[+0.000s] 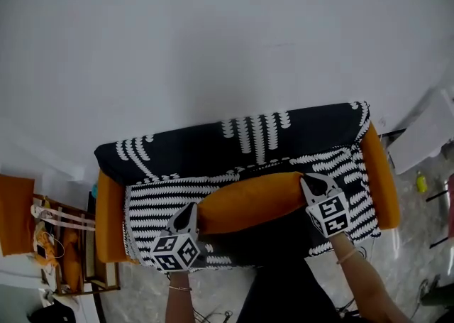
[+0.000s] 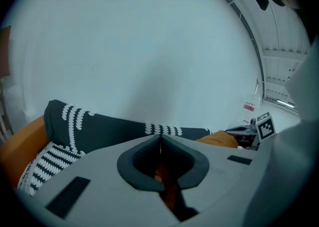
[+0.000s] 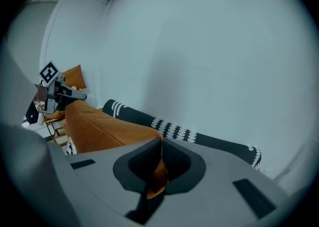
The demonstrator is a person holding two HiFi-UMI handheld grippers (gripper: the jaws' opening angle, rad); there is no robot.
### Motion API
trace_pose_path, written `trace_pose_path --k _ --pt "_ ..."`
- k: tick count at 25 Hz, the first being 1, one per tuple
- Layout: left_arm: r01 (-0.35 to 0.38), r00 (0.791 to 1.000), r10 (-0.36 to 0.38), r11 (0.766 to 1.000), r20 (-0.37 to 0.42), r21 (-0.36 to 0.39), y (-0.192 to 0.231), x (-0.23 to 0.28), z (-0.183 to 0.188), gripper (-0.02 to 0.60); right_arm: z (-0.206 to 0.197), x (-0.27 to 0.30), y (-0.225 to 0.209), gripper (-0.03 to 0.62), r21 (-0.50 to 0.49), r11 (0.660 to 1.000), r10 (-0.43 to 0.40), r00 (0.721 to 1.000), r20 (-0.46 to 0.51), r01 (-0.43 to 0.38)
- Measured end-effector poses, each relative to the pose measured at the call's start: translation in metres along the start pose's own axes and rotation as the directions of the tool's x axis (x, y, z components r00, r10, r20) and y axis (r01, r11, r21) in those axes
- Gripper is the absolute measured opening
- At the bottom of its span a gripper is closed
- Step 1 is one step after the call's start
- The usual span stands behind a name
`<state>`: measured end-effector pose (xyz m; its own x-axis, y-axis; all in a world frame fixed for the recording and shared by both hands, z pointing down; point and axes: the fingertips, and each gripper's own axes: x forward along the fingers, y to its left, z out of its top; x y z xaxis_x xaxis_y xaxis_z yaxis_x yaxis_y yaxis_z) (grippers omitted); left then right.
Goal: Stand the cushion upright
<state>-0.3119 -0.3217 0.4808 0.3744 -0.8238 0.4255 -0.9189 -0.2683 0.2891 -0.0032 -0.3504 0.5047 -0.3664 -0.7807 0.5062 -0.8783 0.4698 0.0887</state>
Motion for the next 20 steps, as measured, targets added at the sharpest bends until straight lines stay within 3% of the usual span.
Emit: trace_pose_path --k 9,20 --pt "-0.059 0.996 0.058 0.998 0.068 0.011 0.021 0.034 0.045 0.023 0.043 0.042 -0.023 0.017 -0.011 1.0 0.028 0.997 0.071 -0.028" --pt "-0.124 0.989 0.121 0.992 0.091 0.036 0.048 0.081 0.091 0.023 0.089 0.102 -0.052 0.015 -0.054 0.996 0.077 0.993 0.087 -0.073"
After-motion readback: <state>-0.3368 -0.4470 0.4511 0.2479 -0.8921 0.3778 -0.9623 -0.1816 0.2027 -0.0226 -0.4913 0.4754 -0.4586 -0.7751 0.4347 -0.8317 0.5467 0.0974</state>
